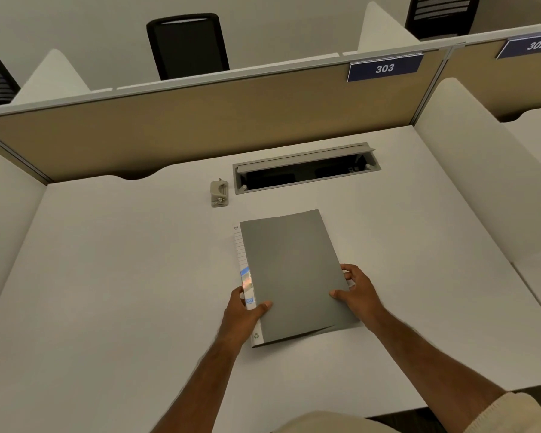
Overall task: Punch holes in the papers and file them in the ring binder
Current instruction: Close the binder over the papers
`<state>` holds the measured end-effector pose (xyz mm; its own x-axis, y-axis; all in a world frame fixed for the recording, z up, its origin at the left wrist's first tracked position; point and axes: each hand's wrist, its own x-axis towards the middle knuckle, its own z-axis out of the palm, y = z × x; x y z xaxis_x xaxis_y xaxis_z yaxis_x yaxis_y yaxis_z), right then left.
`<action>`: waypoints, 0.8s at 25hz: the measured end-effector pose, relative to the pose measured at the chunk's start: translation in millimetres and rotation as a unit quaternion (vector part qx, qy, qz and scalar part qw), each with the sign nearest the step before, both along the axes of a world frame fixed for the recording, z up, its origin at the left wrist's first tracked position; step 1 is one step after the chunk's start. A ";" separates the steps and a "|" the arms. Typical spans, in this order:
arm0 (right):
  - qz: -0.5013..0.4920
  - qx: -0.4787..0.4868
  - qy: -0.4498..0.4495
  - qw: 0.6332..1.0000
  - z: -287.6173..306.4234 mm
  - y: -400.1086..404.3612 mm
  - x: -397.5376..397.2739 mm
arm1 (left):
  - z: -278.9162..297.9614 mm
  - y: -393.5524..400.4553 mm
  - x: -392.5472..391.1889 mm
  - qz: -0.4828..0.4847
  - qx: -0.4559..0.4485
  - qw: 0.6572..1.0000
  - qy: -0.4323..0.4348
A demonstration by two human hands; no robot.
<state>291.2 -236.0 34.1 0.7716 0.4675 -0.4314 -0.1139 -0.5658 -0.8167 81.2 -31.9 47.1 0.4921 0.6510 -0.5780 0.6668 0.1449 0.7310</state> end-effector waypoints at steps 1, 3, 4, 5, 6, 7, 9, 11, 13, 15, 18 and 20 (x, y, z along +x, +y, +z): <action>0.002 0.001 0.004 1.000 1.3 -1.0 2.1 | 2.3 -0.2 2.4 0.006 0.003 1.000 0.000; 0.005 0.003 0.006 1.000 2.5 -5.0 6.3 | 8.2 -1.7 8.6 0.015 0.004 1.000 -0.007; 0.004 0.004 0.003 1.000 4.7 -7.0 8.3 | 12.3 -3.2 13.0 0.017 0.005 1.000 -0.012; 0.001 0.008 0.001 1.000 7.2 -8.2 11.3 | 16.3 -4.3 17.6 0.018 0.008 1.000 -0.017; -0.004 0.012 -0.001 1.000 9.7 -9.2 15.5 | 19.6 -5.2 22.5 0.020 0.012 0.999 -0.022; -0.009 0.015 -0.004 1.000 12.6 -10.1 20.7 | 23.2 -6.3 28.1 0.022 0.015 0.999 -0.028; -0.017 0.021 -0.013 1.000 21.6 -12.7 33.6 | 29.4 -8.7 40.8 0.025 0.018 0.999 -0.043; -0.020 0.033 -0.025 0.999 29.5 -16.3 48.1 | 35.1 -10.7 55.3 0.028 0.022 0.998 -0.058; -0.021 0.042 -0.036 0.998 33.8 -20.9 62.5 | 38.9 -13.4 70.9 0.032 0.028 0.997 -0.065; -0.025 0.050 -0.044 0.997 36.6 -26.7 76.9 | 42.2 -18.3 88.4 0.026 0.038 0.997 -0.068; -0.033 0.061 -0.051 0.996 39.3 -36.1 97.3 | 45.0 -25.0 114.7 0.015 0.044 0.996 -0.070; -0.035 0.063 -0.056 0.996 40.7 -43.8 111.9 | 45.5 -30.5 133.2 0.007 0.047 0.996 -0.071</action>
<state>403.1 -279.8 74.7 0.8444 0.4553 -0.2823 -0.0537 -0.4523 -0.8902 214.4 -62.4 92.6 0.5556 0.7056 -0.4398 0.5545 0.0797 0.8284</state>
